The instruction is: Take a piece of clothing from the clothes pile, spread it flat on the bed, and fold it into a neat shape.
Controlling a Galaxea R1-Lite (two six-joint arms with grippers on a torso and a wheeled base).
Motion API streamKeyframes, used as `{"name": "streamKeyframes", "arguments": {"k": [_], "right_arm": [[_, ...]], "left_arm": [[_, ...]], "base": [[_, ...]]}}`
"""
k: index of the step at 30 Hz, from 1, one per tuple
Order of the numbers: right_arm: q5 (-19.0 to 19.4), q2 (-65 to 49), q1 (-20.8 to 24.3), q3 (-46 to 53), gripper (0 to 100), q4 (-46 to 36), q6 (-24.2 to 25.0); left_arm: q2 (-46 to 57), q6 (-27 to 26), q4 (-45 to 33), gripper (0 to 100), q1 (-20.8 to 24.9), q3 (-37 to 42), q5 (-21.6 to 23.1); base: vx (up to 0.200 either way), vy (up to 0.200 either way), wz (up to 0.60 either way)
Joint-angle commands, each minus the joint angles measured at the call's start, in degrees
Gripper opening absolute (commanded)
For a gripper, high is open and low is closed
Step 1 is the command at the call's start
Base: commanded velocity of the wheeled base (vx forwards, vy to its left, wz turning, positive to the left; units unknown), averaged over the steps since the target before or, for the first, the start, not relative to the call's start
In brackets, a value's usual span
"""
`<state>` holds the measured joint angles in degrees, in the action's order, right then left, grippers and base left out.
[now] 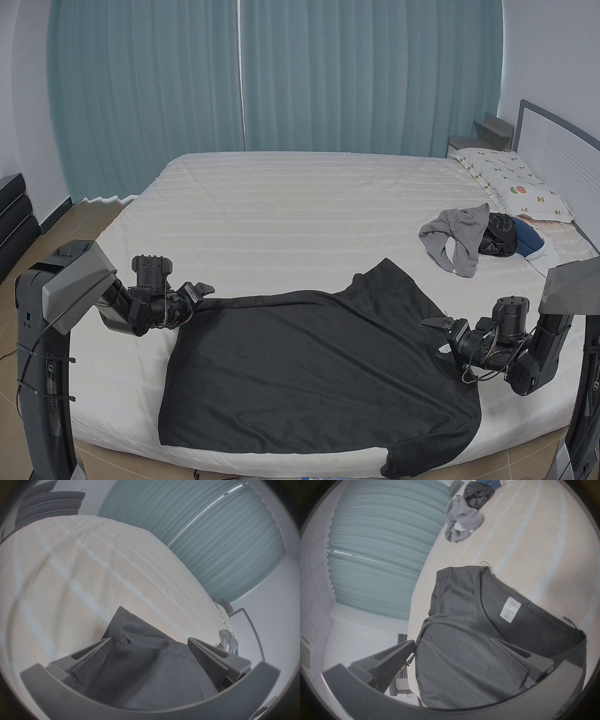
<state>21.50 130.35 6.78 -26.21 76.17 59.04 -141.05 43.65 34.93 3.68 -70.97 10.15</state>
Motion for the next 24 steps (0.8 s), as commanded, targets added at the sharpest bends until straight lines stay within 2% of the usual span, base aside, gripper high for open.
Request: {"name": "streamKeyframes", "arguments": {"k": [1, 5, 7, 9, 15, 17, 24], "right_arm": [[0.12, 0.87, 0.08, 0.02, 100, 0.74, 0.29], [0.03, 1.04, 0.60, 0.19, 100, 1.44, 0.29], [0.12, 1.04, 0.60, 0.19, 100, 1.44, 0.29], [0.12, 1.04, 0.69, 0.19, 100, 1.44, 0.29], [0.12, 1.22, 0.69, 0.19, 100, 1.53, 0.38], [0.03, 1.31, 0.60, 0.19, 100, 1.97, 0.46], [-0.41, 0.87, 0.52, 2.39, 100, 8.12, 0.20]], "left_arm": [[-1.95, 2.49, -0.03, 0, -0.25, -2.68, 0.04], [-2.57, 9.52, 0.23, 0, -0.78, -5.93, -0.40], [-2.83, 11.37, 0.23, 0, -1.04, -7.16, -0.84], [-3.53, 11.45, 0.23, 0, -1.22, -8.13, -1.89], [-7.05, 11.54, 0.41, 0, -1.04, -12.87, -9.98], [-7.49, 11.54, 0.58, 0, -0.78, -13.14, -11.47], [-6.96, 13.12, 2.43, 0, -1.13, -12.17, -12.00]], "base": [[0.000, 0.000, 0.00], [0.000, 0.000, 0.00], [0.000, 0.000, 0.00], [0.000, 0.000, 0.00], [0.000, 0.000, 0.00], [0.000, 0.000, 0.00], [0.000, 0.000, 0.00]]}}
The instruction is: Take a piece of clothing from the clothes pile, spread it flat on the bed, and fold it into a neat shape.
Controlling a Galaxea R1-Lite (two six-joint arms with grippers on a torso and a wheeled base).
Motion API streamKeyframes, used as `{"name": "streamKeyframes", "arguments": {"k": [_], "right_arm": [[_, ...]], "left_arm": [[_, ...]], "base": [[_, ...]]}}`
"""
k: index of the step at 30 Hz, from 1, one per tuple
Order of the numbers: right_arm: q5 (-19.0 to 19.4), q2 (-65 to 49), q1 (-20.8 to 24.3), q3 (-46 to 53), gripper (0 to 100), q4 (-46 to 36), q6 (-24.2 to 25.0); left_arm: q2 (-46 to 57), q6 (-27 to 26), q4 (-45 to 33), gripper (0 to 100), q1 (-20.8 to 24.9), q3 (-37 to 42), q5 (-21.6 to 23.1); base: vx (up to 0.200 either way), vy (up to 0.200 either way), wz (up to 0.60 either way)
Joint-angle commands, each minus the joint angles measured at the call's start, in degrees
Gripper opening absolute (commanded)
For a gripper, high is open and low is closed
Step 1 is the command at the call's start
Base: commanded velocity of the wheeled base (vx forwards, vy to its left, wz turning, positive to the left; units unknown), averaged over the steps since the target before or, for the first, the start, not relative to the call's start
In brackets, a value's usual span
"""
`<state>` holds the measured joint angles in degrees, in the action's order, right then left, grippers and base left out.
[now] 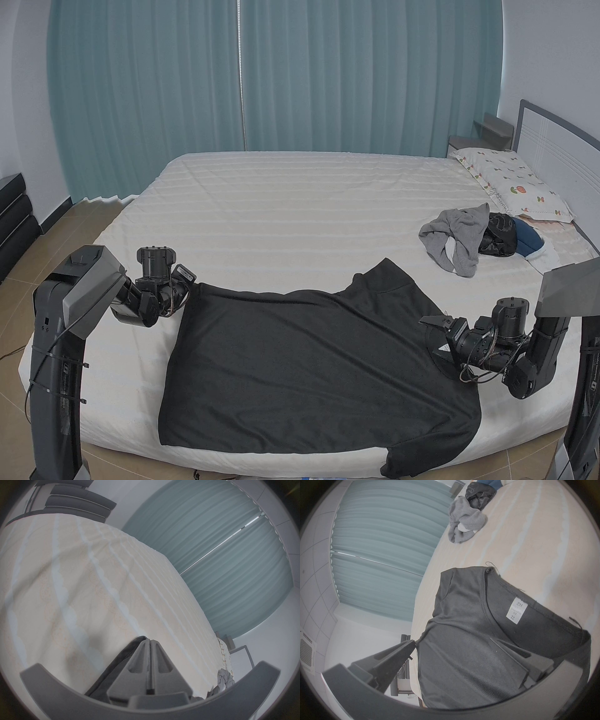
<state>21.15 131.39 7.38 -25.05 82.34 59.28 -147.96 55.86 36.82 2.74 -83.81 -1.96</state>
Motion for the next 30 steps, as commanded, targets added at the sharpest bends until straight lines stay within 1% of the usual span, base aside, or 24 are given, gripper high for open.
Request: {"name": "streamKeyframes", "arguments": {"k": [1, 8, 9, 12, 15, 17, 18, 19, 20, 21, 23, 25, 26, 30], "right_arm": [[-0.06, 0.18, -0.08, 1.50, 100, 2.57, -0.13], [0.21, 0.97, -0.08, 1.67, 100, 3.09, -0.13], [0.38, 1.06, 0.01, 1.58, 100, 3.09, -0.13], [0.21, 1.15, 0.01, 1.15, 100, 3.27, -0.31], [0.29, 1.06, -0.08, 1.15, 100, 3.62, -0.31], [0.47, 1.15, -0.08, 1.32, 100, 3.62, -0.22], [0.47, 1.15, -0.08, 1.32, 100, 3.62, -0.22], [0.56, 1.32, -0.08, 1.23, 100, 3.62, -0.04], [0.73, 1.24, -0.17, 1.32, 100, 3.71, 0.04], [1.26, 1.24, -0.43, 1.32, 100, 3.71, 0.04], [3.81, 1.24, -1.22, 1.32, 100, 3.97, 0.13], [6.80, 1.68, -2.10, 1.15, 100, 3.97, 0.22], [7.50, 2.03, -2.19, 0.88, 100, 3.97, 0.22], [7.68, 2.12, -2.01, 0.97, 100, 4.06, 0.13]], "left_arm": [[0.13, 1.45, 0.54, 0, -0.19, 1.19, 0.47], [1.00, 2.94, 0.71, 0, -0.72, 1.72, 0.82], [1.09, 3.03, 0.71, 100, -0.99, 1.72, 0.91], [1.18, 3.12, 0.63, 100, -1.42, 1.98, 1.08], [2.59, 2.94, 0.80, 100, -1.34, 4.71, 2.84], [4.08, 3.03, 1.50, 100, -1.51, 6.99, 5.48], [4.08, 3.03, 1.50, 100, -1.51, 6.99, 5.48], [5.31, 3.12, 3.00, 100, -2.30, 9.10, 8.38], [5.84, 3.12, 3.61, 100, -2.65, 10.07, 9.26], [6.45, 3.12, 4.23, 100, -2.65, 11.30, 10.05], [6.89, 2.41, 4.49, 100, -2.30, 13.15, 12.33], [6.54, 1.54, 3.97, 100, -2.13, 12.00, 14.27], [6.45, 1.45, 3.61, 100, -2.30, 10.51, 14.44], [6.19, 1.01, 1.07, 100, -2.48, 4.27, 14.36]], "base": [[0.000, 0.000, 0.00], [0.000, 0.000, 0.00], [0.000, 0.000, 0.00], [0.000, 0.000, 0.00], [0.000, 0.000, 0.00], [0.000, 0.000, 0.00], [0.000, 0.000, 0.00], [0.000, 0.000, 0.00], [0.000, 0.000, 0.00], [0.000, 0.000, 0.00], [0.000, 0.000, 0.00], [0.000, 0.000, 0.00], [0.000, 0.000, 0.00], [0.000, 0.000, 0.00]]}}
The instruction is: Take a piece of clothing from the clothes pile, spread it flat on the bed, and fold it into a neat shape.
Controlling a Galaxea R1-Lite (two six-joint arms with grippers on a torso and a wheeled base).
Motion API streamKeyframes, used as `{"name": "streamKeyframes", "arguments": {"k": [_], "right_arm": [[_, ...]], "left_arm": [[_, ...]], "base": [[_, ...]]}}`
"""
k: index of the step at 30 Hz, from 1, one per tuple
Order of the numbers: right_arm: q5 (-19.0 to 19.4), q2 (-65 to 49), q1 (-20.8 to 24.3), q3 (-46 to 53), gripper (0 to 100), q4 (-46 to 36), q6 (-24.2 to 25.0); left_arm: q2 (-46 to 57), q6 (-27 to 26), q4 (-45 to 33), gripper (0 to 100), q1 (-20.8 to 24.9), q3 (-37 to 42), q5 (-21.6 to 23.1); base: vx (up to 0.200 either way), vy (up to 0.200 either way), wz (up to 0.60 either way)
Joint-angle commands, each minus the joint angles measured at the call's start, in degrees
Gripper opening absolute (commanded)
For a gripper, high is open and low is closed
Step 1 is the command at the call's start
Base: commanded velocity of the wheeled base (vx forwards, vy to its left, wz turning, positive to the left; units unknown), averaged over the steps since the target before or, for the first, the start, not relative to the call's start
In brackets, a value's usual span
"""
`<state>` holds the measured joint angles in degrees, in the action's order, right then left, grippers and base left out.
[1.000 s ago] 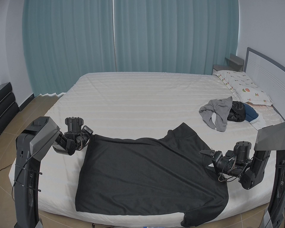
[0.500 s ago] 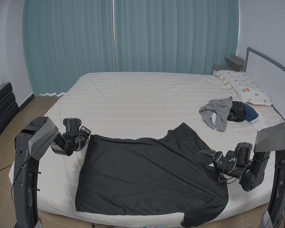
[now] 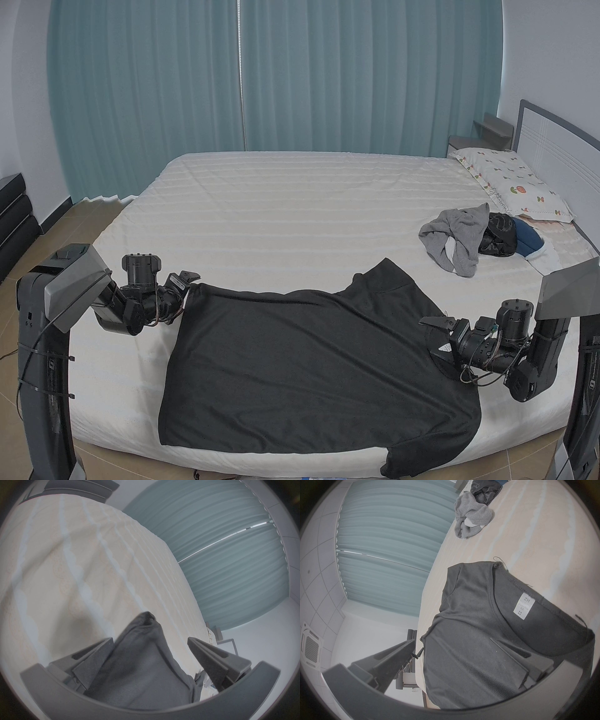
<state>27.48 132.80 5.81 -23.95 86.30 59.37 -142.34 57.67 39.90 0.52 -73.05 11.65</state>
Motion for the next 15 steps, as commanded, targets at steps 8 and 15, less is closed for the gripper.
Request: {"name": "streamKeyframes", "arguments": {"k": [8, 15], "right_arm": [[1.26, 1.49, 0.07, -0.30, 100, 0.19, -0.31], [1.09, 3.16, 0.07, 0.05, 100, 3.35, -0.39]], "left_arm": [[-4.62, -3.62, -2.99, 100, 0.62, -14.84, -1.99], [-7.16, -6.17, -3.07, 100, 1.06, -16.08, -9.02]], "base": [[0.000, 0.000, 0.00], [0.000, 0.000, 0.00]]}}
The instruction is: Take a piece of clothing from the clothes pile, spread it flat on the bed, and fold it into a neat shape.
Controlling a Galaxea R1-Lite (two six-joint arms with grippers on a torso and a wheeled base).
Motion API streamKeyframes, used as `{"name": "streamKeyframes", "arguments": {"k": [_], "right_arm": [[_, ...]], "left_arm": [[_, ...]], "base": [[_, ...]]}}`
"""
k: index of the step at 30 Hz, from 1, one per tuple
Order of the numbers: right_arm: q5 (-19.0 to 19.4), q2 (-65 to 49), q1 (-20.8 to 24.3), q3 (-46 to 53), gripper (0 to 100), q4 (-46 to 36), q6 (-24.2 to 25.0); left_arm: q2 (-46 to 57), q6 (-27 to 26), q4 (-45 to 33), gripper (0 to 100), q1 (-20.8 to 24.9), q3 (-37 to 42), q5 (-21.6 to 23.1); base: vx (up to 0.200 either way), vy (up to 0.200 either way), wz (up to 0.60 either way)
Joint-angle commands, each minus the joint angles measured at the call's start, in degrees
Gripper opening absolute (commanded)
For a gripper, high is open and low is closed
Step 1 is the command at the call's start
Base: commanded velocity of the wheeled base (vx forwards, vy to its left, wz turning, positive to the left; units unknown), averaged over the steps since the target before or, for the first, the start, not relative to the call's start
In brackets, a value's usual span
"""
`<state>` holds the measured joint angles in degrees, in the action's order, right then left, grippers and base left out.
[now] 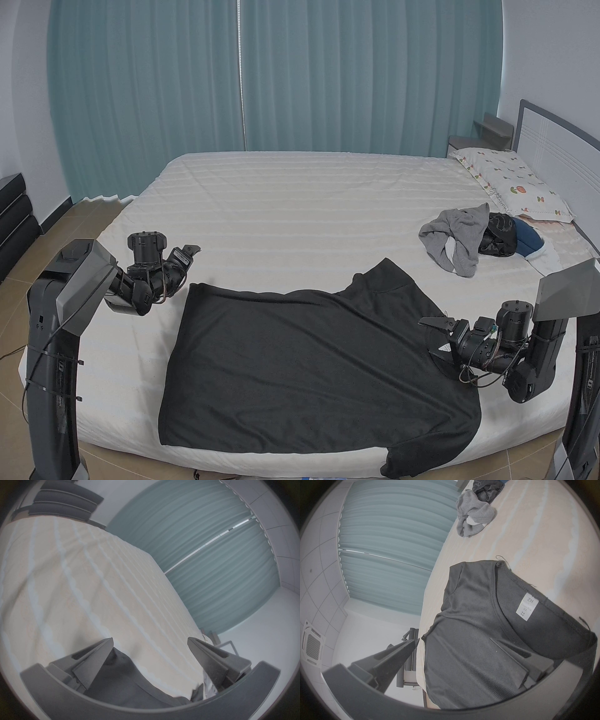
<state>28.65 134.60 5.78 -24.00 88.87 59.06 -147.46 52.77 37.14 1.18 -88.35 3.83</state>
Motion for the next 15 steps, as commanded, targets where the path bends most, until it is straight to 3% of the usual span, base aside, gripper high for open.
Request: {"name": "streamKeyframes", "arguments": {"k": [1, 14, 15], "right_arm": [[-0.08, 1.37, 0.11, 0.10, 100, 0.78, -0.09], [-0.17, 1.37, 0.11, 0.36, 100, 0.78, -0.18], [-0.17, 1.37, 0.11, 0.36, 100, 0.78, -0.18]], "left_arm": [[-2.04, -1.88, -0.32, 100, 0.40, -0.07, -1.54], [-2.04, -2.85, -0.41, 100, 0.40, 1.60, -1.02], [-2.04, -2.76, -0.41, 0, 0.40, 1.60, -0.66]], "base": [[0.000, 0.000, 0.00], [0.000, 0.000, 0.00], [0.000, 0.000, 0.00]]}}
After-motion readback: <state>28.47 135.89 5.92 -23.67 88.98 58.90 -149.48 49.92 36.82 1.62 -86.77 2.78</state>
